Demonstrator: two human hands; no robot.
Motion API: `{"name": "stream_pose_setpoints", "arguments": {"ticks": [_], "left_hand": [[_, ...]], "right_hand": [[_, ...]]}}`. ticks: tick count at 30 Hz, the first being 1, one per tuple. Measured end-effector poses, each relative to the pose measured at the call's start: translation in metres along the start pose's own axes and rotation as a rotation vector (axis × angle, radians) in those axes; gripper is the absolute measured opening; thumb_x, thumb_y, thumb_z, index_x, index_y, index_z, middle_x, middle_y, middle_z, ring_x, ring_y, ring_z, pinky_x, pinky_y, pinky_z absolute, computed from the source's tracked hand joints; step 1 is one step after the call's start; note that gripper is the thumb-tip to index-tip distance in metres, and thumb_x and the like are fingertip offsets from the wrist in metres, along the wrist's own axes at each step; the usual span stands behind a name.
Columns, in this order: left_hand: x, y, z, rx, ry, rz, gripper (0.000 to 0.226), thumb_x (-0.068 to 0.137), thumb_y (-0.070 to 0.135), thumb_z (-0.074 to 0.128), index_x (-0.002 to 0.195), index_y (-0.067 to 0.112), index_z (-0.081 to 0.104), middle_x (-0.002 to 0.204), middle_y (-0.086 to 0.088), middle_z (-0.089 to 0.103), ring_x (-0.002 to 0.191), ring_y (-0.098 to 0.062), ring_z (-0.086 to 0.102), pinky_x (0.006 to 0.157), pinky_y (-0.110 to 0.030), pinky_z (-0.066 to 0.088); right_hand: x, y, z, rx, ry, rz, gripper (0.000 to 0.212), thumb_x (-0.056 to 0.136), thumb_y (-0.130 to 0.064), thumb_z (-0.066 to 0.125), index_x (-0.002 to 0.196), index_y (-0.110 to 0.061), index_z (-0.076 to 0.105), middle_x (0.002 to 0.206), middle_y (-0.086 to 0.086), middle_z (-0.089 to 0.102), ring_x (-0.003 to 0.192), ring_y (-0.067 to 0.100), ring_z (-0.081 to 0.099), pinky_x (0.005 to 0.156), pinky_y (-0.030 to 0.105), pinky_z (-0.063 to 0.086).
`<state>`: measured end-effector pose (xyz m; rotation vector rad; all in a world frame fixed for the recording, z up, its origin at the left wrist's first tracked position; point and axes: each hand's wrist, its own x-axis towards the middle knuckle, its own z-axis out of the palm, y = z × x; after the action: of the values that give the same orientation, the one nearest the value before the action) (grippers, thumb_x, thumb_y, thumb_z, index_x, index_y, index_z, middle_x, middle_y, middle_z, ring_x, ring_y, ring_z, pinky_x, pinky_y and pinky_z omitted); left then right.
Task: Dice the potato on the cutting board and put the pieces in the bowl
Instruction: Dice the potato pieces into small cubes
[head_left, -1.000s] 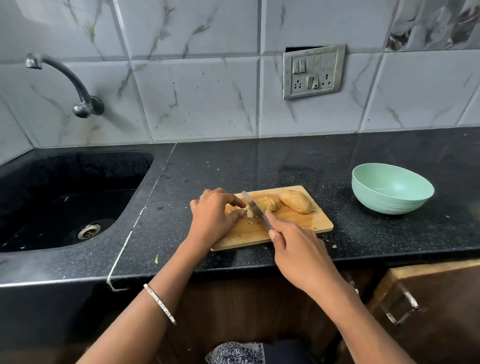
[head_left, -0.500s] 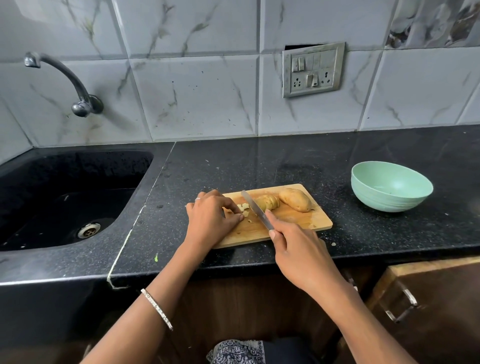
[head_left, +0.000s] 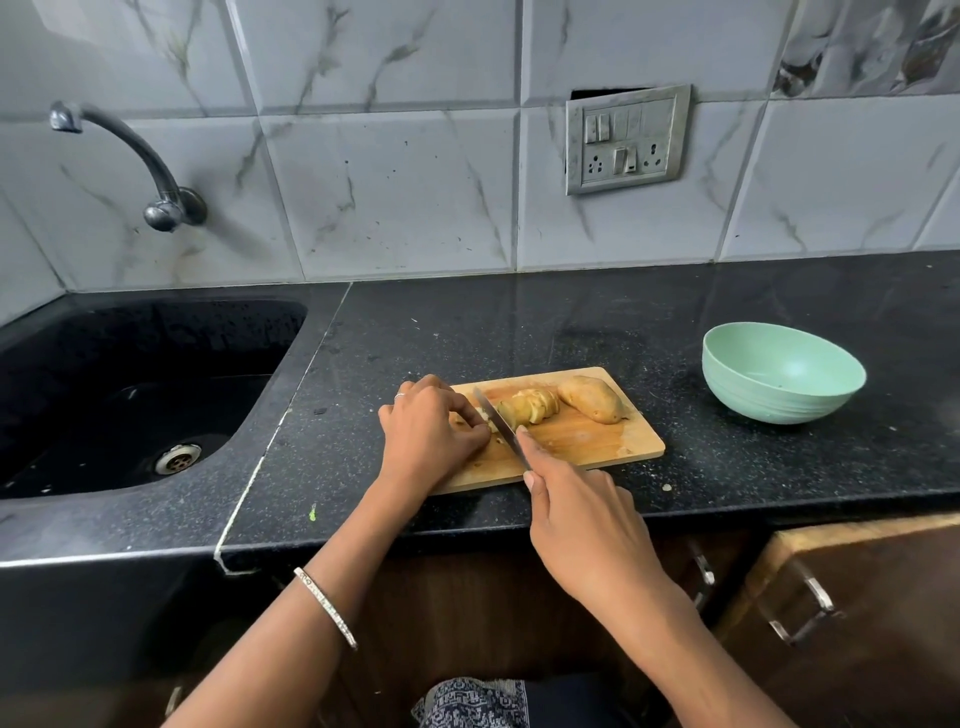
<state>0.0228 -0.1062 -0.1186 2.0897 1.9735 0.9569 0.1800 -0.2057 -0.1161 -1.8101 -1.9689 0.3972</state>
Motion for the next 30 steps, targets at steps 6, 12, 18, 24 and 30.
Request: {"name": "stream_pose_setpoints", "arguments": {"ticks": [6,12,18,24,30], "left_hand": [[0.000,0.001,0.003,-0.026,0.010,0.003,0.007,0.073,0.037,0.077,0.072,0.032,0.074,0.091,0.013,0.053,0.100,-0.016,0.049,0.086,-0.039,0.038],[0.003,-0.004,0.004,-0.062,-0.020,0.008,0.008,0.073,0.039,0.078,0.071,0.033,0.073,0.090,0.014,0.054,0.098,-0.015,0.049,0.088,-0.044,0.042],[0.000,-0.004,0.006,-0.099,0.001,-0.025,0.008,0.076,0.038,0.077,0.073,0.031,0.074,0.092,0.015,0.054,0.099,-0.013,0.046,0.082,-0.036,0.028],[-0.003,-0.003,0.004,-0.084,-0.004,-0.006,0.009,0.078,0.039,0.077,0.076,0.031,0.075,0.096,0.015,0.053,0.101,-0.012,0.045,0.083,-0.037,0.027],[-0.003,-0.006,0.001,-0.081,0.016,-0.083,0.017,0.071,0.048,0.081,0.078,0.036,0.072,0.097,0.013,0.058,0.105,-0.016,0.050,0.080,-0.037,0.026]], "right_hand": [[-0.004,-0.007,-0.002,-0.073,-0.025,0.012,0.063,0.107,-0.026,0.039,0.160,-0.042,0.007,0.123,0.008,0.064,0.113,0.034,0.060,0.082,0.040,0.048],[0.007,-0.015,-0.002,-0.073,-0.058,0.018,0.063,0.107,-0.021,0.042,0.160,-0.036,0.013,0.129,0.010,0.062,0.118,0.037,0.058,0.084,0.044,0.050],[-0.006,-0.011,-0.003,-0.103,-0.069,0.010,0.063,0.108,-0.024,0.039,0.161,-0.036,0.008,0.130,0.011,0.058,0.117,0.034,0.057,0.085,0.040,0.047],[0.002,-0.013,-0.005,-0.116,-0.044,0.001,0.062,0.106,-0.020,0.045,0.161,-0.031,0.018,0.126,0.009,0.063,0.113,0.033,0.061,0.080,0.039,0.049],[0.009,-0.009,-0.006,-0.079,-0.051,-0.024,0.061,0.106,-0.020,0.045,0.160,-0.033,0.021,0.125,0.006,0.064,0.112,0.030,0.062,0.082,0.040,0.051]]}}
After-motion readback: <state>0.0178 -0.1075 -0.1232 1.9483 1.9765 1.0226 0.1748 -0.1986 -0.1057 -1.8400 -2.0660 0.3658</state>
